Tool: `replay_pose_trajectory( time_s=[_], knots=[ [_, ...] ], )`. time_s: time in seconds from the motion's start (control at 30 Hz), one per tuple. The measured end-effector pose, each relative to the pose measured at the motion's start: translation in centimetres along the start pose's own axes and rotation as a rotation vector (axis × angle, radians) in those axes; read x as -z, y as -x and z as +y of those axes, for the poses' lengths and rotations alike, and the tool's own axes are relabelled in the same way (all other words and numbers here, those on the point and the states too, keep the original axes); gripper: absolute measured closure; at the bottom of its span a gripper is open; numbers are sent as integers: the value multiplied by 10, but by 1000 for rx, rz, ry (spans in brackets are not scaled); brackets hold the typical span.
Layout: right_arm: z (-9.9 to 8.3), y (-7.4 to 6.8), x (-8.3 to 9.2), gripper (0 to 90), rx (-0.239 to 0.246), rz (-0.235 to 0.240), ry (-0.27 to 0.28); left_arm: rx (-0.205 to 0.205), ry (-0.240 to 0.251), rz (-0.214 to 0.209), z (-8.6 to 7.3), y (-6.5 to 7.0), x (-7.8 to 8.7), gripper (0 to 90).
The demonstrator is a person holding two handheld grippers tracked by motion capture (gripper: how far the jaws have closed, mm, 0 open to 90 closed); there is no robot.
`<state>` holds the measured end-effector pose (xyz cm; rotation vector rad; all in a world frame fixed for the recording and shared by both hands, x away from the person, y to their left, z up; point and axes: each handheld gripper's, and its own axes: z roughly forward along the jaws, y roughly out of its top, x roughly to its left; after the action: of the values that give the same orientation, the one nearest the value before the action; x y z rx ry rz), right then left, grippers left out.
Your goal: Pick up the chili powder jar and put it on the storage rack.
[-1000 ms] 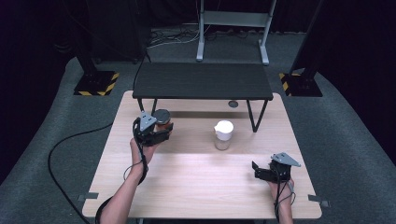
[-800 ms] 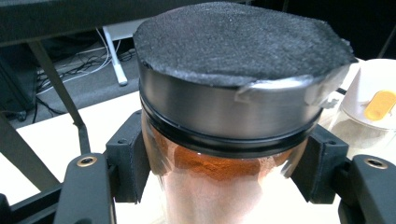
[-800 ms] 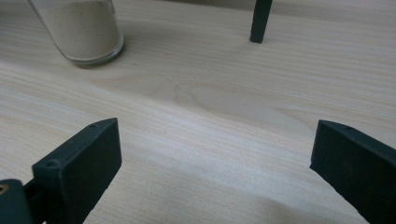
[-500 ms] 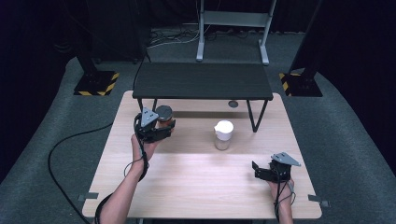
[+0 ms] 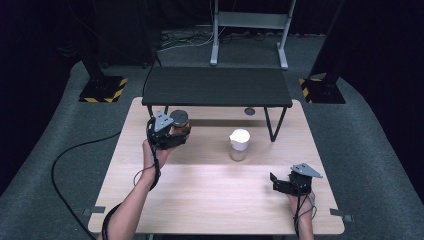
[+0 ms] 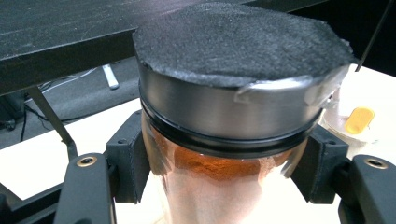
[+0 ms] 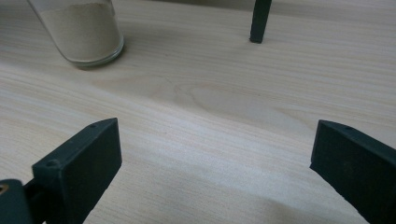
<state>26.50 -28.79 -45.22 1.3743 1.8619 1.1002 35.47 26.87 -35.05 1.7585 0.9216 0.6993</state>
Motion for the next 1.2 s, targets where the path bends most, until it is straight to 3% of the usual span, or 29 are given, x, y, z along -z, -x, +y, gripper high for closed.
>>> replay_pose_trajectory(
  time_s=[0.1,0.33,1.2],
  knots=[
    [0,0,0,10,-2,0,0,19,1,-5,1,-2,-1,318],
    [0,0,0,10,-1,2,1,21,-8,-6,6,-6,-3,318],
    [1,0,0,11,-1,0,-5,9,-11,-4,25,-14,-1,318]
  ],
)
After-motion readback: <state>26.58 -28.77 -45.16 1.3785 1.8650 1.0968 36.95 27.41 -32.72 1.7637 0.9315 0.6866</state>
